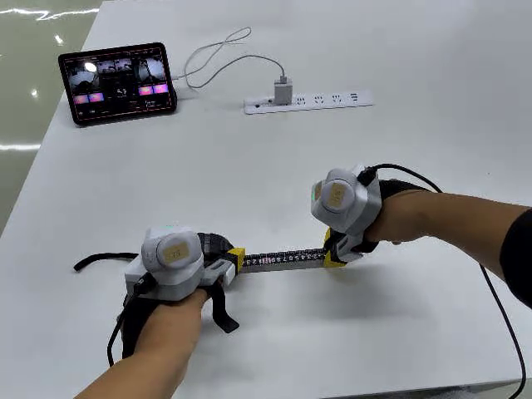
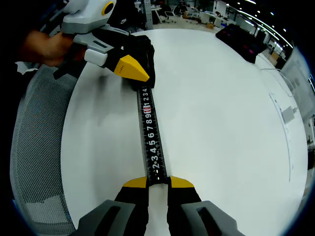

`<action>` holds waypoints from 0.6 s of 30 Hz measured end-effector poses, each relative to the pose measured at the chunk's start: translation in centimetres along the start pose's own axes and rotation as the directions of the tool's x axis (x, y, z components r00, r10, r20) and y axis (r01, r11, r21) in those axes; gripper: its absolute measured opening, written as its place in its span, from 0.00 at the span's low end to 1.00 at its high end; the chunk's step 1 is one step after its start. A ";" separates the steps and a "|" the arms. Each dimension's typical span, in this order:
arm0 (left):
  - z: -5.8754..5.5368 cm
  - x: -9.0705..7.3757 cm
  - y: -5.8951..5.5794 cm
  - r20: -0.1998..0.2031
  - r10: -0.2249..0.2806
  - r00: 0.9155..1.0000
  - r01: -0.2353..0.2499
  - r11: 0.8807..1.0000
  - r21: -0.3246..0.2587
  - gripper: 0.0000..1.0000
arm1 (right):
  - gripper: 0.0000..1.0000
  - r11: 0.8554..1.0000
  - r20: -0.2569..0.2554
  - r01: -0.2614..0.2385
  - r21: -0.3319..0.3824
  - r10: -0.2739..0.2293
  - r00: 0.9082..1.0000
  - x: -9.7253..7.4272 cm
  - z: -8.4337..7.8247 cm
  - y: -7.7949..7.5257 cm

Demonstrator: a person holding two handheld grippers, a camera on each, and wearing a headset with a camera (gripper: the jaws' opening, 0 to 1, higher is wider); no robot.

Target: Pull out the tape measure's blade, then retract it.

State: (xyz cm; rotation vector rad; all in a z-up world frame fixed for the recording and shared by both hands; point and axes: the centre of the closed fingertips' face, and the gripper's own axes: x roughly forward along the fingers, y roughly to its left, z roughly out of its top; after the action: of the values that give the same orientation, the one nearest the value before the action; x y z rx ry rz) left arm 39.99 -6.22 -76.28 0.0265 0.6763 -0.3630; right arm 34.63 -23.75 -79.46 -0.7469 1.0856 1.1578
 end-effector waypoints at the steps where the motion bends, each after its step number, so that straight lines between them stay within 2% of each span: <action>1: 0.0 0.0 0.0 0.000 0.000 1.000 0.000 1.000 0.000 0.62 | 0.09 1.000 0.001 0.000 0.000 0.000 1.000 0.0 0.0 0.0; 18: 0.0 0.1 0.0 0.001 0.001 1.000 -0.001 1.000 0.000 0.62 | 0.09 0.999 0.008 -0.009 -0.033 0.010 1.000 0.3 0.7 0.1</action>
State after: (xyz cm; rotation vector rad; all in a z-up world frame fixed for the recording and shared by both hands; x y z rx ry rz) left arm 40.04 -6.25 -76.29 0.0264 0.6753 -0.3625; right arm 34.70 -23.01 -79.47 -0.7624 1.0663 1.1882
